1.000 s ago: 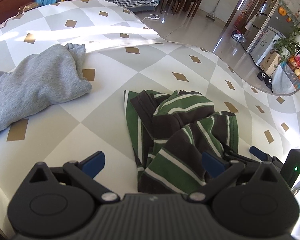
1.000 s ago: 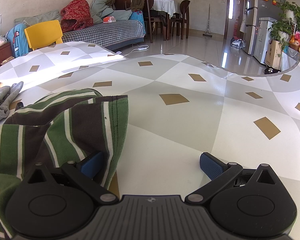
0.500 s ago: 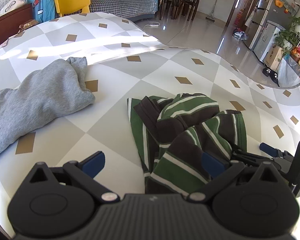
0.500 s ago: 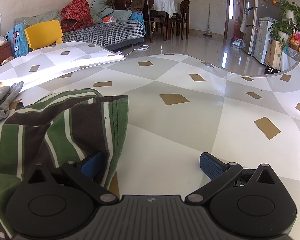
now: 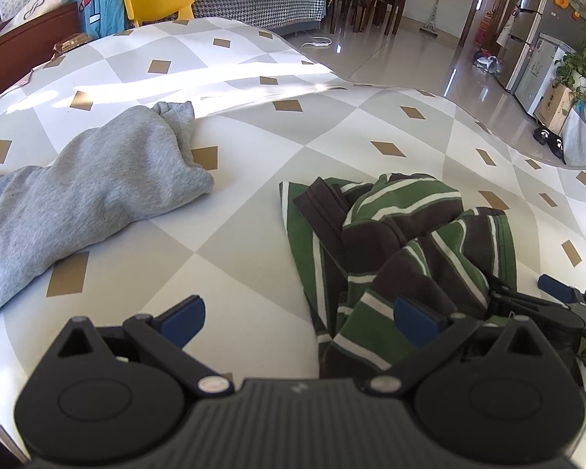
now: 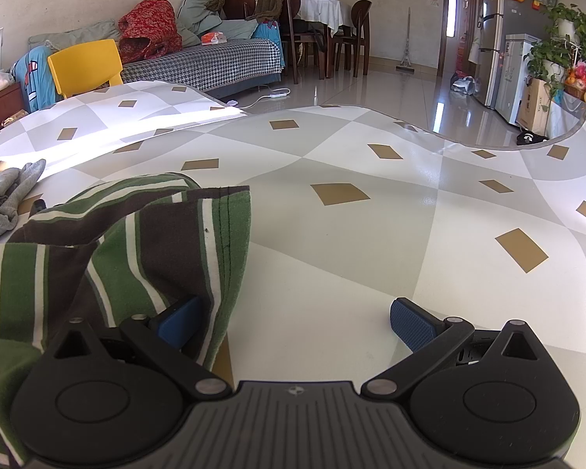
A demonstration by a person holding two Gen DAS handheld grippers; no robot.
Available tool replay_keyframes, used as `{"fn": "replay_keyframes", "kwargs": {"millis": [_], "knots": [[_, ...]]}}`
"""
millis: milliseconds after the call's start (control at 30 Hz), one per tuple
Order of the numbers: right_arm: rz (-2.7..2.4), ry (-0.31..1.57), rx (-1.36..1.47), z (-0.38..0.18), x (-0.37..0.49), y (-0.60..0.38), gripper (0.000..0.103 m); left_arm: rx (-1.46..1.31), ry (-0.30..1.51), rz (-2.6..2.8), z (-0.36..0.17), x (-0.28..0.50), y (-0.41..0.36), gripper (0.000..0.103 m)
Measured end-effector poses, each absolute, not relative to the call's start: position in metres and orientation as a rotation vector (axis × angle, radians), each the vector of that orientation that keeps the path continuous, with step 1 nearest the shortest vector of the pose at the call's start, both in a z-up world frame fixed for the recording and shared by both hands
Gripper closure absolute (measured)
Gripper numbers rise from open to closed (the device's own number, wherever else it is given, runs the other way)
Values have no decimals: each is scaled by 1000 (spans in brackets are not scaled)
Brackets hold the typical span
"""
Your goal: Fold clothes
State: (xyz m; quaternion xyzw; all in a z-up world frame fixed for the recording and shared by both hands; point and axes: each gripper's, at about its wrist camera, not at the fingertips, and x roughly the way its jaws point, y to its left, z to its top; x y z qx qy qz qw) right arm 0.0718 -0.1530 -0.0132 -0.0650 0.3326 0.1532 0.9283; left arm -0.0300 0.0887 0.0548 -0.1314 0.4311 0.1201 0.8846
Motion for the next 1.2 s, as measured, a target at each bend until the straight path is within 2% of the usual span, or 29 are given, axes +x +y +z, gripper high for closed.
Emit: {"fn": "replay_keyframes", "kwargs": {"millis": [500, 1200], "knots": [[314, 681, -133, -13, 72, -153, 0, -173, 929, 219, 42, -31, 70, 0], [314, 681, -133, -13, 72, -153, 0, -241, 964, 235, 36, -32, 83, 0]]}}
